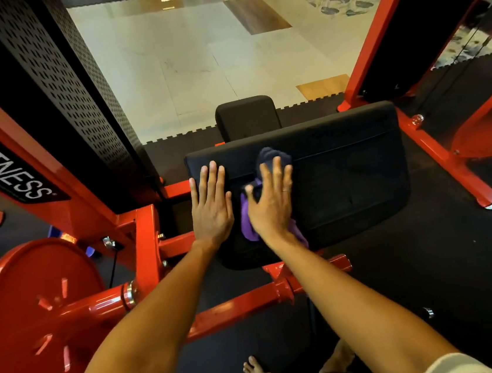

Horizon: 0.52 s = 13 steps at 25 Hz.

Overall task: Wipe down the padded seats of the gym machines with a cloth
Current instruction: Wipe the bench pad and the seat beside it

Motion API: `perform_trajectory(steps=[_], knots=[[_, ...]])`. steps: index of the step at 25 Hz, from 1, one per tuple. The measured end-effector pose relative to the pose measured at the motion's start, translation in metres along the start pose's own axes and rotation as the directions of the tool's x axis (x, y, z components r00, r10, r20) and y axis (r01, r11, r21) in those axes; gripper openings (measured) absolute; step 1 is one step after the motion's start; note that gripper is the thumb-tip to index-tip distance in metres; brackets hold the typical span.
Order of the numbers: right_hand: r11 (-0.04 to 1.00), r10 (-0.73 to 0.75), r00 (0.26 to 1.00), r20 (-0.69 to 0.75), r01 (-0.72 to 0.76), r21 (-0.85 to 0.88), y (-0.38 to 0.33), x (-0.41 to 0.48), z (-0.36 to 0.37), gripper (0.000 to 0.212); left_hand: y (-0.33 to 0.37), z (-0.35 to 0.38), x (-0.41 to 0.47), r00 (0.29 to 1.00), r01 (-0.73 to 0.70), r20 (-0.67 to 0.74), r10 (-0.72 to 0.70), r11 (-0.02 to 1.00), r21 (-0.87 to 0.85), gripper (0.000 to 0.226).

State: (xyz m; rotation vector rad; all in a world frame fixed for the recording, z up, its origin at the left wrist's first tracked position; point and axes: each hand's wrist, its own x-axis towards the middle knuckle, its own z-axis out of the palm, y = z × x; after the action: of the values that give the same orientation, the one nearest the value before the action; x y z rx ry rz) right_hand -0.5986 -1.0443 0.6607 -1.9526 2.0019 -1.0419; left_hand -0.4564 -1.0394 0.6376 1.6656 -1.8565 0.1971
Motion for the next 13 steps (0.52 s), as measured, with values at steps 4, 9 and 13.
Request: perform_trajectory(steps=[4, 9, 13], knots=[[0.886, -0.419, 0.887, 0.192, 0.446, -0.128, 0.030, -0.055, 0.001, 0.076, -0.005, 0.003, -0.031, 0.999, -0.037, 0.026, 0.039, 0.998, -0.058, 0.058], [0.946, -0.288, 0.946, 0.147, 0.304, -0.107, 0.089, -0.044, -0.029, 0.072, 0.001, 0.003, -0.039, 1.000, 0.002, 0.031, 0.000, 0.998, -0.068, 0.057], [0.998, 0.059, 0.998, 0.025, -0.058, -0.018, 0.040, -0.025, -0.014, 0.071, -0.001, 0.006, -0.040, 0.999, 0.014, 0.039, -0.011, 0.997, -0.076, 0.058]])
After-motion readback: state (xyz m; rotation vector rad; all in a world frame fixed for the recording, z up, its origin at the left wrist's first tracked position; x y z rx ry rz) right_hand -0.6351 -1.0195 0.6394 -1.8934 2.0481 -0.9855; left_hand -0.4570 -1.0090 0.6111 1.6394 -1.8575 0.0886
